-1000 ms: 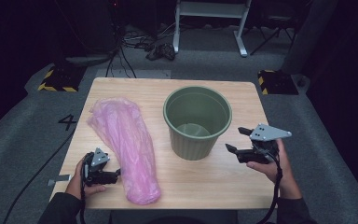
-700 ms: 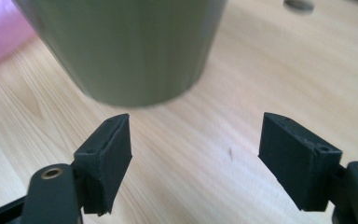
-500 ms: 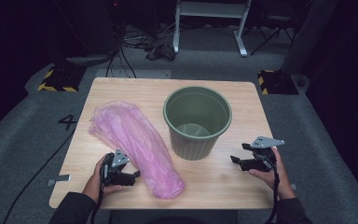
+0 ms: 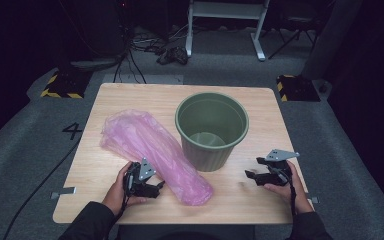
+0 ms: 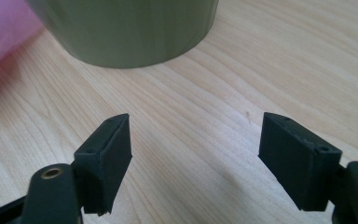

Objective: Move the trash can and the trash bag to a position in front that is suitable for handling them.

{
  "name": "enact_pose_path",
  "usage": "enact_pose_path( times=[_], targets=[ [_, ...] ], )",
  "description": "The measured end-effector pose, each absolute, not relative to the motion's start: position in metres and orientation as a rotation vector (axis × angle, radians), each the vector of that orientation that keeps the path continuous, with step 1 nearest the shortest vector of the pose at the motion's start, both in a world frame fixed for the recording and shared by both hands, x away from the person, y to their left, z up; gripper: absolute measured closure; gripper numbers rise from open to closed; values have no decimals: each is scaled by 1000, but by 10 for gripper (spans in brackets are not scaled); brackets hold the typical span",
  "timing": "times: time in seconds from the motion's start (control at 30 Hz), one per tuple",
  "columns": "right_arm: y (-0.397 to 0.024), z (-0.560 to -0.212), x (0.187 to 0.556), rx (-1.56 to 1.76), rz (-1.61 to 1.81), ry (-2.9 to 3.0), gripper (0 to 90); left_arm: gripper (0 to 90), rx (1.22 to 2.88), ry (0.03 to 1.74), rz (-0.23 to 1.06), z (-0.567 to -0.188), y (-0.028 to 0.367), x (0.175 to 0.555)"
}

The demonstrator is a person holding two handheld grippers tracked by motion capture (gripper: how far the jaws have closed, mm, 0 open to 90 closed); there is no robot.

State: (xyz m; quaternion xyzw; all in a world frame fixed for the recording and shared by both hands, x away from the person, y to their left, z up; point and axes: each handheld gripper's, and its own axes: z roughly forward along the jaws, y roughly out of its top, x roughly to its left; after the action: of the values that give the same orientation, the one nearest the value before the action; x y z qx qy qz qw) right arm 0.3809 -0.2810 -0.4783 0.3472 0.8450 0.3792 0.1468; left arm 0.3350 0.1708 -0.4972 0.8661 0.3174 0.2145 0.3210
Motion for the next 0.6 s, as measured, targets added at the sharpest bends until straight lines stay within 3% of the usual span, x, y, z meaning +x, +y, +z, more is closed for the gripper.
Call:
enact_pose_path(
  times=[0.23,0.6],
  targets=[
    [-285,-482,384,1015,1097,2443,254,157,2227,749,542,-483,188,331],
    [-303,-488,393,1134,1147,2399,263,171,2018,872,623,-449,226,373]
  ],
)
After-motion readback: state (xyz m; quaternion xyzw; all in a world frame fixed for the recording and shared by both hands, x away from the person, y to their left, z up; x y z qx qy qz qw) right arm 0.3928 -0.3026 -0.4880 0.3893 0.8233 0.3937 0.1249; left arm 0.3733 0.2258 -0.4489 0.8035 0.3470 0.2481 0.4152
